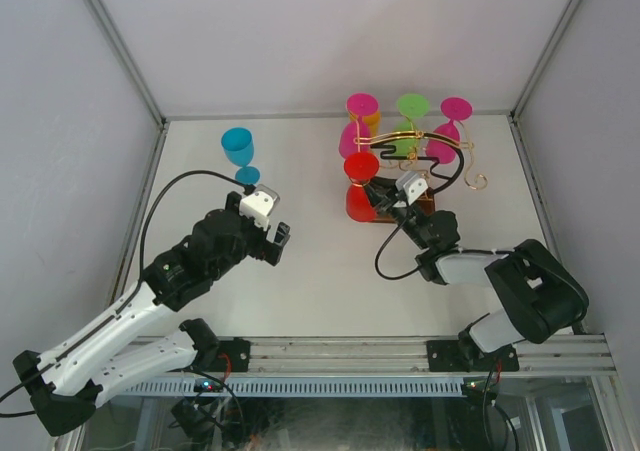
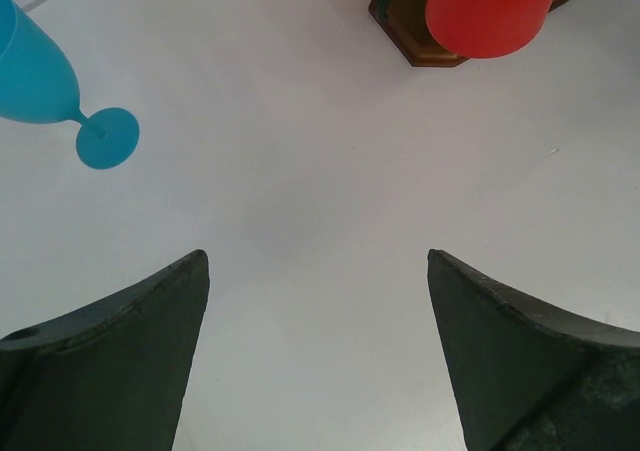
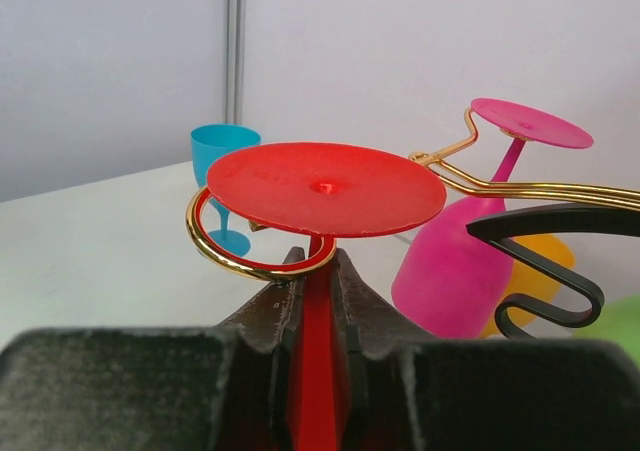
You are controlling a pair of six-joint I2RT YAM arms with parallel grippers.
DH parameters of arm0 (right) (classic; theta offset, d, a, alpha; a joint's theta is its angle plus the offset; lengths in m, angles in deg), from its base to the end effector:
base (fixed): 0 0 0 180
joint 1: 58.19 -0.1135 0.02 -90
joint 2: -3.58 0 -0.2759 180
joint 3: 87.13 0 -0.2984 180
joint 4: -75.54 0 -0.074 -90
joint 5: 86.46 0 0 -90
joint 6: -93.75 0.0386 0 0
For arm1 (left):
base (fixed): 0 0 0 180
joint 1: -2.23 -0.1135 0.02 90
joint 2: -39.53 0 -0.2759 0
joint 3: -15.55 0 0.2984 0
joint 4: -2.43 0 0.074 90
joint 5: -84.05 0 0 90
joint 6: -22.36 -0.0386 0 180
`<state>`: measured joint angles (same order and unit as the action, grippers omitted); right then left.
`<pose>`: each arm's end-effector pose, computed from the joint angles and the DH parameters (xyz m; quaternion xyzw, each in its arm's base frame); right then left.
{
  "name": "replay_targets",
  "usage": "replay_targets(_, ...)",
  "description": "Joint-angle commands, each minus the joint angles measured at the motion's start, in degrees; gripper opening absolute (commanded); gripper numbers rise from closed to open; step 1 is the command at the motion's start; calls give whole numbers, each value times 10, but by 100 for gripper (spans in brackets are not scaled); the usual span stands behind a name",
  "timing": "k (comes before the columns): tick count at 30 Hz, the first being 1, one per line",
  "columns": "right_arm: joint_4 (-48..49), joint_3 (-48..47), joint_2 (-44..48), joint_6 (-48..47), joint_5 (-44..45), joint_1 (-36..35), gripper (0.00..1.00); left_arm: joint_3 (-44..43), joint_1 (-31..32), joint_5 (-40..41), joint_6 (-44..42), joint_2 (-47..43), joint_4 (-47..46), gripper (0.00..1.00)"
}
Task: Place the wine glass upside down on the wine glass rack
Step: Turn the wine glass upside down at the wine rack.
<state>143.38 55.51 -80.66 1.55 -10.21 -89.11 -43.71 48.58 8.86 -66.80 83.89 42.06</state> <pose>0.2530 0.1622 0.2101 -0.2549 0.5112 0.2686 0.7756 0.1536 -0.1467 0.3366 0.2589 0.7970 -0.1146 0.5335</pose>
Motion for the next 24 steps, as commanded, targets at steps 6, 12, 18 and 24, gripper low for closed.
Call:
replay_targets(6,67,-3,1,-31,29,-33,0,13,-5,4,-7,1,-12,93)
replay_targets(12,66,-2,-8,-18,-37,-23,0,14,-5,4,-7,0,-12,93)
replay_targets(18,66,-4,-16,18,-126,3,10,15,-5,6,-8,2,-12,92)
replay_targets(24,66,-13,-14,40,-189,21,17,15,-6,7,-8,4,-12,93)
